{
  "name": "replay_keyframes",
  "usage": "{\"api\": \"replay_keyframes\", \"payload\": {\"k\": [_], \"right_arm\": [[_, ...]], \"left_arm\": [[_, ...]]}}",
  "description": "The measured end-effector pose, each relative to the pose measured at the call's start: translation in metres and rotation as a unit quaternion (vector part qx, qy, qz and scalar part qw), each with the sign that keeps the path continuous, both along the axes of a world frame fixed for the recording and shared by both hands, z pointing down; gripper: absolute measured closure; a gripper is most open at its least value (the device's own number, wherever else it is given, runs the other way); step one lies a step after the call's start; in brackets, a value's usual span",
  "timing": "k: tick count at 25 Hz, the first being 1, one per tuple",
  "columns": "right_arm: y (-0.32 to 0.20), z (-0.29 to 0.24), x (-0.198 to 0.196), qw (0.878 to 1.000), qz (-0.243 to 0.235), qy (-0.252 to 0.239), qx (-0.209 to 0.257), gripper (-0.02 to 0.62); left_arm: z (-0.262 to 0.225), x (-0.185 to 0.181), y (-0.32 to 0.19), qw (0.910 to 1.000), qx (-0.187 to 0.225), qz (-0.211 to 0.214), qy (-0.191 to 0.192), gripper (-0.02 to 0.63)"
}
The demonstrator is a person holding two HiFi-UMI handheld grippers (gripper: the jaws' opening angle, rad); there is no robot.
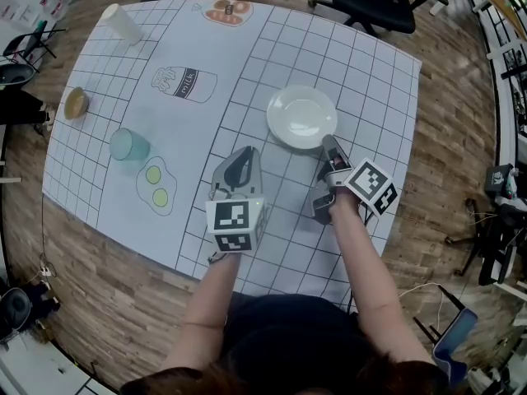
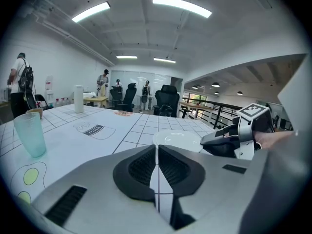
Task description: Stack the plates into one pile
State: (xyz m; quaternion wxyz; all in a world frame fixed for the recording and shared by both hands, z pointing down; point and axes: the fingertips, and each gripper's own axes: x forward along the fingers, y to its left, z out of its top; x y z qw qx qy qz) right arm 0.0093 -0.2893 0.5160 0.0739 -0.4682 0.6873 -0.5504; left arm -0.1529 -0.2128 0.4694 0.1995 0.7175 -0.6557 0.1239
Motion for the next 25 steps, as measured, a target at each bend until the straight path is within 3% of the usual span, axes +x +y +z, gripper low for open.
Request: {"api": "replay_keyframes", "payload": {"k": [5, 11, 13, 18, 22, 25], "right_arm": [[0.0, -0.002, -0.004, 1.0, -0.007, -0.001, 0.003, 0.537], [0.002, -0.01, -0.007, 0.999, -0.032, 0.038, 0.022, 0.36], [0.005, -0.013, -0.005, 0.996, -0.044, 0.063, 0.032, 0.342], [0.014, -0.037, 0.004, 0.989, -0.067, 0.114, 0.065, 0.382], [0.028, -0.06, 0.016, 0.975, -0.085, 0.175, 0.104, 0.472], [0.043, -0.081, 0.02, 0.965, -0.099, 0.191, 0.147, 0.539]], "left_arm": [[0.002, -0.002, 0.001, 1.0, -0.005, -0.005, -0.003, 0.565], [-0.003, 0.003, 0.004, 1.0, 0.0, 0.002, -0.005, 0.565], [-0.008, 0.002, 0.006, 1.0, 0.004, -0.001, -0.008, 0.565], [-0.022, 0.003, 0.017, 0.9999, 0.015, 0.0, 0.001, 0.565], [-0.036, 0.004, 0.029, 0.999, 0.026, -0.003, 0.036, 0.565], [-0.05, 0.005, 0.038, 0.9974, 0.043, -0.007, 0.058, 0.565]]}}
